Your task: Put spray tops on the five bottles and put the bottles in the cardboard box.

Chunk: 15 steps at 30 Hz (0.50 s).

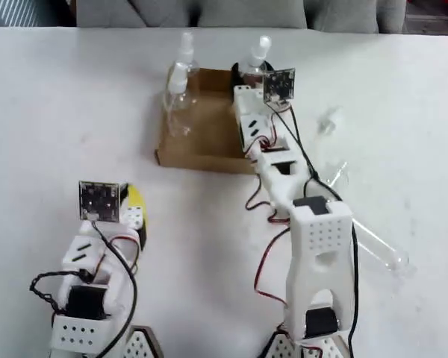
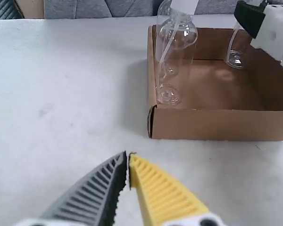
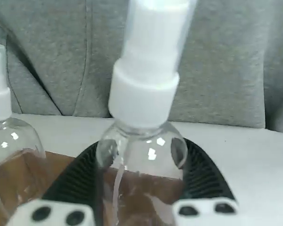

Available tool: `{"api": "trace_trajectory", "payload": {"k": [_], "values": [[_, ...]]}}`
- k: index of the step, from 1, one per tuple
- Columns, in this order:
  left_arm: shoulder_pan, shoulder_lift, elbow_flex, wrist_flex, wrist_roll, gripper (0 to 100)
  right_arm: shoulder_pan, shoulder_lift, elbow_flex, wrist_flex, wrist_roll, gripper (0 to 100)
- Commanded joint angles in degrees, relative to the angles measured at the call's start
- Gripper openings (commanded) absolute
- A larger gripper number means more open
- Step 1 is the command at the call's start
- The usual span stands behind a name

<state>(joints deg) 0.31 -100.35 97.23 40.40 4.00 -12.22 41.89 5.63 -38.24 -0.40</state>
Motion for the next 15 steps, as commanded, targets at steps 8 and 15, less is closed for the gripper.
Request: {"api": "trace_trajectory", "payload": {"k": [8, 15], "values": [[-0.48, -0.31, 0.00, -0.26, 0.18, 2, 0.57, 3.47, -8.26, -0.92, 1.23, 1.5], [-0.48, -0.31, 0.00, -0.26, 0.18, 2, 0.22, 8.75, -11.78, -0.92, 7.38, 1.5]]}}
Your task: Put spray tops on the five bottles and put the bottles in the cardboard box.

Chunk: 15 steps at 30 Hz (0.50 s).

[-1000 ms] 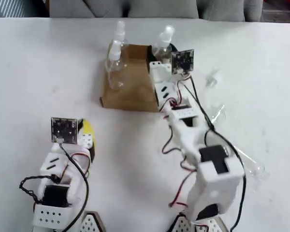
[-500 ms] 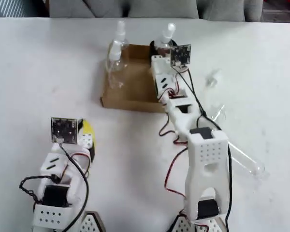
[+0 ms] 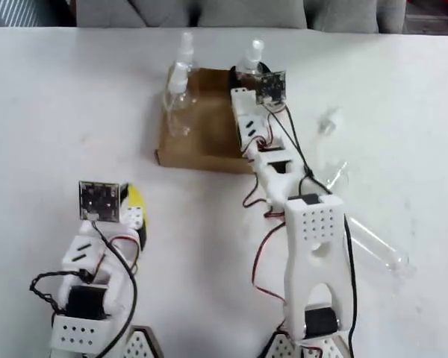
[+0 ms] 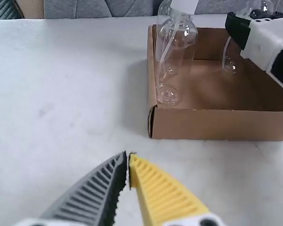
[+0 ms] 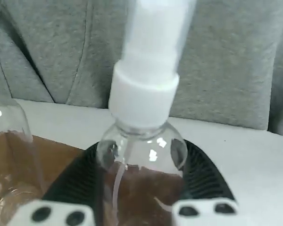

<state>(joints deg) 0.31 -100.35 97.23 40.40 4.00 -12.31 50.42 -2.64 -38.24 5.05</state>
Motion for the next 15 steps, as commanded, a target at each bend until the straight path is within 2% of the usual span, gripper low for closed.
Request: {"api": "trace_trajectory", "payload": {"k": [1, 15], "values": [[-0.48, -0.31, 0.00, -0.26, 0.18, 2, 0.22, 0.84, -4.13, -0.92, 2.11, 1.5], [-0.48, -0.31, 0.00, -0.26, 0.18, 2, -0.04, 3.56, -6.42, -0.92, 1.85, 1.8]]}}
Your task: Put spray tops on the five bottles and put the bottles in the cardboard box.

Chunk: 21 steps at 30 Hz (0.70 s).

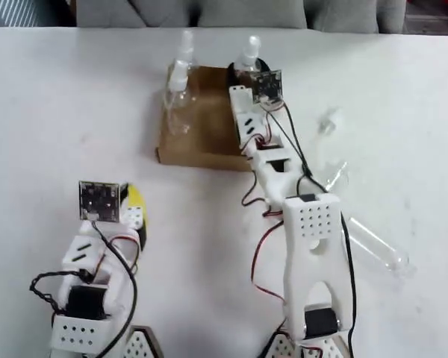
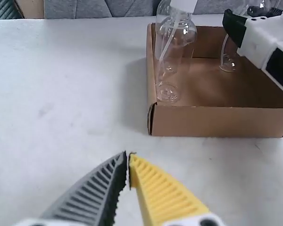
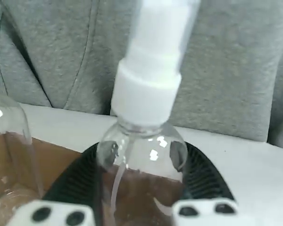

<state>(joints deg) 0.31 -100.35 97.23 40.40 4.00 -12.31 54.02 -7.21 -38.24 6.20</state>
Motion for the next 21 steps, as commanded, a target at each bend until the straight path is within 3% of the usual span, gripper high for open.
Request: {"api": "trace_trajectory", "payload": {"k": [1, 8, 15, 21], "values": [[-0.48, -0.31, 0.00, -0.26, 0.18, 2, -0.04, -0.13, -1.85, -0.92, 0.70, 1.8], [-0.48, -0.40, 0.00, -0.26, 0.18, 2, -0.04, -0.66, -2.11, 4.88, 0.62, 2.4], [-0.48, -0.40, 0.00, -0.26, 0.18, 2, -0.04, -1.45, -1.76, 7.78, 0.62, 21.4], [-0.48, -0.40, 0.00, -0.26, 0.18, 2, 0.04, -2.33, -1.85, 9.36, 0.62, 25.4]]}}
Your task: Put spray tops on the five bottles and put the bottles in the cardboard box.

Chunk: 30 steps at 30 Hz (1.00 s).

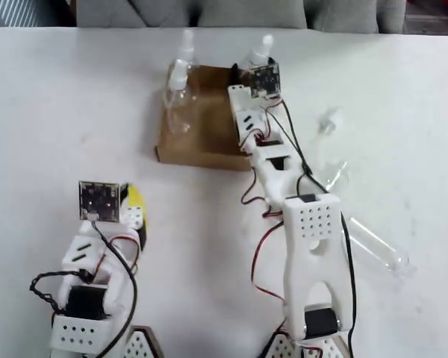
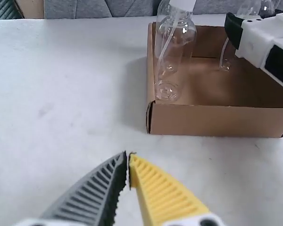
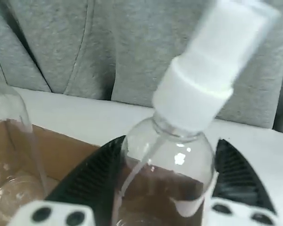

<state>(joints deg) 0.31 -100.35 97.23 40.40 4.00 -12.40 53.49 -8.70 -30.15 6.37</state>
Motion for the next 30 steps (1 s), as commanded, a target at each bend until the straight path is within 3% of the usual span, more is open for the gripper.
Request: {"api": "trace_trajectory", "payload": {"k": [1, 18, 21, 27, 30], "values": [[-0.48, -0.40, 0.00, -0.26, 0.18, 2, 0.13, -2.33, -0.26, 1.71, 0.44, 25.4], [-0.48, -0.40, 0.00, -0.26, 0.18, 2, 0.57, -3.82, -0.26, 4.88, 0.70, 25.0], [-0.48, -0.40, 0.00, -0.26, 0.18, 2, 0.57, -3.91, -0.26, 4.79, 0.70, 20.1], [-0.48, -0.40, 0.00, -0.26, 0.18, 2, 0.66, -4.26, -0.35, 2.07, 0.88, 1.0], [-0.48, -0.40, 0.00, -0.26, 0.18, 2, 1.27, -4.18, -0.18, -1.10, 0.70, 3.4]]}}
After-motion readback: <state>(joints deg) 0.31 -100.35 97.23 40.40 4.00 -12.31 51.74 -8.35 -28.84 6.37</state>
